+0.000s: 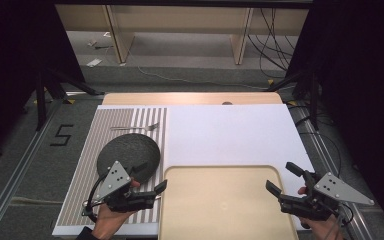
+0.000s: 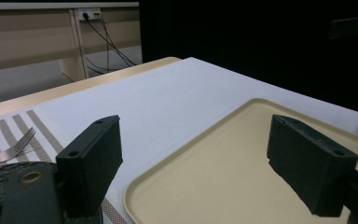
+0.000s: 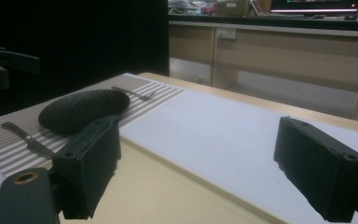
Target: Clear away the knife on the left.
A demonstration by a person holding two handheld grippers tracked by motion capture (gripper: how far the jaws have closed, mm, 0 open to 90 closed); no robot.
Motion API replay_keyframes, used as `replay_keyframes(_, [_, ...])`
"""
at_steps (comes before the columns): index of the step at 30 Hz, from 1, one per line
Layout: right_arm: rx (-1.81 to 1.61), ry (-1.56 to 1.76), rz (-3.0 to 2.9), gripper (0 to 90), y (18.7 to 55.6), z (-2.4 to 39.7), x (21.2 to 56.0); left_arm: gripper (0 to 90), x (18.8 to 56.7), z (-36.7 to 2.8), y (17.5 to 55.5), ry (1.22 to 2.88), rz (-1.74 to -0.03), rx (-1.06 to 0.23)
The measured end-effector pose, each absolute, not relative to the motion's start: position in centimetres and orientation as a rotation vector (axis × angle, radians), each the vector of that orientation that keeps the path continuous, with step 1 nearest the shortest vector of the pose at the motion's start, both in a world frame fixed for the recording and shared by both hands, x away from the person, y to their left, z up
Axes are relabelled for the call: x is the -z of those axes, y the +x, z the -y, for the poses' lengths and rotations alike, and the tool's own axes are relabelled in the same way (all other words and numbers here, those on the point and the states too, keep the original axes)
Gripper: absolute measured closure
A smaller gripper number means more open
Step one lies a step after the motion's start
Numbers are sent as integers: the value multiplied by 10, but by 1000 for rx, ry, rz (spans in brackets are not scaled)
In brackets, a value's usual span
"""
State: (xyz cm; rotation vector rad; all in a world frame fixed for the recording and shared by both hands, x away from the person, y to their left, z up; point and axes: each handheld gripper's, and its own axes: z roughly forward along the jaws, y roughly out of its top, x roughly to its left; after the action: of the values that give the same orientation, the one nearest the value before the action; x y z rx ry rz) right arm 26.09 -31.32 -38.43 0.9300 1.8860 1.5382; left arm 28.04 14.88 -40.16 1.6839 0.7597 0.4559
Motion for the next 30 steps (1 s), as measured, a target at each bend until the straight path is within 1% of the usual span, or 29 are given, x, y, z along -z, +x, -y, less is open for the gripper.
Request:
replay_keyframes(14, [-1535, 927, -1889, 156, 261, 313, 385, 165, 396, -156, 284, 1741, -767, -404])
replay_keyframes(20, [-1537, 927, -1888, 156, 261, 313, 385, 163, 394, -162, 286, 1762, -775, -417])
replay_keyframes(26, [-1534, 931, -1889, 156, 262, 314, 385, 163, 391, -170, 288, 1835, -780, -433])
replay_keyframes(28, [-1530, 940, -1889, 156, 262, 314, 386, 166, 389, -175, 291, 1885, -794, -466])
replay_keyframes(30, [-1529, 943, -1886, 156, 263, 314, 386, 166, 388, -177, 292, 1904, -795, -459])
